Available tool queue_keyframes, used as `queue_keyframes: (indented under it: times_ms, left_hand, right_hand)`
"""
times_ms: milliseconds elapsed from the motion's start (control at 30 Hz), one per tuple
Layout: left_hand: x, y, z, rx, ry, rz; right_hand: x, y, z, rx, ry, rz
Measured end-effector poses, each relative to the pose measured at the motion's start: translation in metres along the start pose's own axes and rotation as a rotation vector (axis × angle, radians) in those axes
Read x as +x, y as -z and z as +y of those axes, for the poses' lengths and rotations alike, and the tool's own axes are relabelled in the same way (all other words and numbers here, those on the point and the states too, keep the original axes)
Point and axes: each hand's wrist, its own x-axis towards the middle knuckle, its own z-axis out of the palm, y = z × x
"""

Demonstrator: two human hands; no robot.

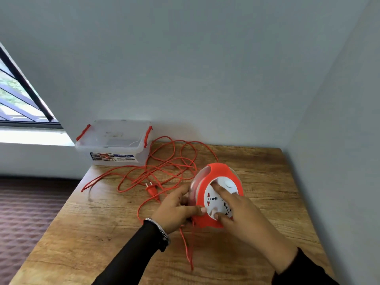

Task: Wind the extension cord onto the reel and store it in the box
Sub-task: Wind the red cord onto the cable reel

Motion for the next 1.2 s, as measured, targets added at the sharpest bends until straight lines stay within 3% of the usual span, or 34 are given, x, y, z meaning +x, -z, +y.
queue_keyframes:
  times_ms: [200,400,600,667,767,867,933,1000,1033,1100,1200]
  left_hand:
    - [0.016,-0.010,-0.005,0.049,-0.041,0.003]
    - [0.023,-0.025,-0.016,-0.048,-0.052,0.100]
    - [0.025,-0.034,-0.010,-0.019,-0.147,0.171]
    - [0.025,-0.042,-0.014,-0.066,-0.166,0.190]
    - [0.027,-0.064,-0.029,-0.211,-0.172,0.251]
    - [0.032,-0.071,-0.037,-0.189,-0.239,0.284]
    - [0.035,-0.066,-0.036,0.053,-0.369,0.352]
    - [0.028,-0.061,-0.029,0.424,-0.565,0.564]
    - [0.022,-0.061,-0.031,0.494,-0.673,0.596]
    - [0.009,-0.064,-0.045,0.473,-0.752,0.457]
    - [-0.003,-0.063,-0.059,0.121,-0.348,0.159]
  right_hand:
    - [0.008,0.005,0.009,-0.038,-0.081,0.117]
    - [0.011,0.003,0.013,-0.080,-0.176,0.238]
    - [0.014,0.000,0.016,0.017,-0.266,0.277]
    - [0.017,-0.001,0.019,0.208,-0.353,0.317]
    - [0.028,0.004,0.014,0.867,-0.568,0.356]
    - [0.033,0.009,0.010,1.176,-0.703,0.299]
    - [0.035,0.012,0.009,1.295,-0.764,0.280]
    - [0.035,0.015,0.006,1.467,-0.817,0.259]
    - [0.034,0.017,0.004,1.550,-0.839,0.259]
    - [0.034,0.019,0.002,1.662,-0.840,0.257]
    - [0.030,0.021,-0.009,1.754,-0.798,0.229]
